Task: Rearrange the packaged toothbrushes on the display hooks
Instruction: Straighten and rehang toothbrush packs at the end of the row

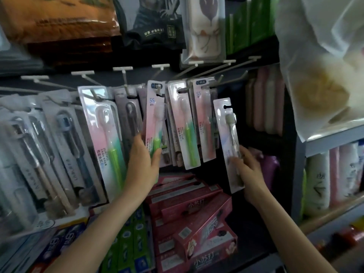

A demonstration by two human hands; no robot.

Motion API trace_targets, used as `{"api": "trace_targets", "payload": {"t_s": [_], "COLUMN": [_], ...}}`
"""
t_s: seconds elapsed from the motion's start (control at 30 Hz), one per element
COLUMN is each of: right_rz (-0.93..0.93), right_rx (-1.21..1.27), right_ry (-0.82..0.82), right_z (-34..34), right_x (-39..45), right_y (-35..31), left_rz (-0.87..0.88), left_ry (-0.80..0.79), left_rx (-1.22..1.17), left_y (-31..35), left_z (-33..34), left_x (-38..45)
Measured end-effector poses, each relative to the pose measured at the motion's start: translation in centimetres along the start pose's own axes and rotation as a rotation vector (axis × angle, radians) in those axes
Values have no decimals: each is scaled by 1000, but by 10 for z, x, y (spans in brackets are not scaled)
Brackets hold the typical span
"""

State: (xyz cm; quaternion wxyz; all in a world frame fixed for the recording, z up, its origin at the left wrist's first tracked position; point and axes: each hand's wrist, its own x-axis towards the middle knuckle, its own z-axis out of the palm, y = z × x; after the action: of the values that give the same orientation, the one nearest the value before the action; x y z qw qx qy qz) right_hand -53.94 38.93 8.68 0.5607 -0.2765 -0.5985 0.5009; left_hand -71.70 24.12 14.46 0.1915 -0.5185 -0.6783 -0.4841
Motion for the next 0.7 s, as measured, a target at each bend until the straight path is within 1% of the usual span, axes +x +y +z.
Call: {"api": "trace_targets", "payload": {"t_s": [0.03,0.1,0.17,0.27,0.33,0.37,0.4,0.47,0.6,0.7], "right_rz": [2,-43,-102,-76,-106,-127,-138,-128,-134,-138], "right_rx": [-23,-143,-389,-756,-914,-942,-923,-808,-645,-580], "right_ry": [64,118,149,212,254,258,247,198,93,88], "right_z": [-1,0,4,14,21,23,24,25,26,25], "right_x": [5,21,39,52,59,64,70,84,98,100], "right_y": [-2,-10,-23,-47,-58,-60,-62,-61,-45,-37], "left_rz": [-16,-34,-40,-15,-4,-1,-3,-5,0,15], "left_ry": [1,6,17,33,38,39,36,31,21,3], "left_rx": [-16,-34,-27,-15,-10,-4,4,22,61,91], "left_y": [2,5,5,3,1,0,-1,-2,-6,-10], "left_z": [5,12,13,9,5,4,3,2,-3,-12], "left_x": [-1,-1,-2,-2,-2,-2,-1,0,2,3]}}
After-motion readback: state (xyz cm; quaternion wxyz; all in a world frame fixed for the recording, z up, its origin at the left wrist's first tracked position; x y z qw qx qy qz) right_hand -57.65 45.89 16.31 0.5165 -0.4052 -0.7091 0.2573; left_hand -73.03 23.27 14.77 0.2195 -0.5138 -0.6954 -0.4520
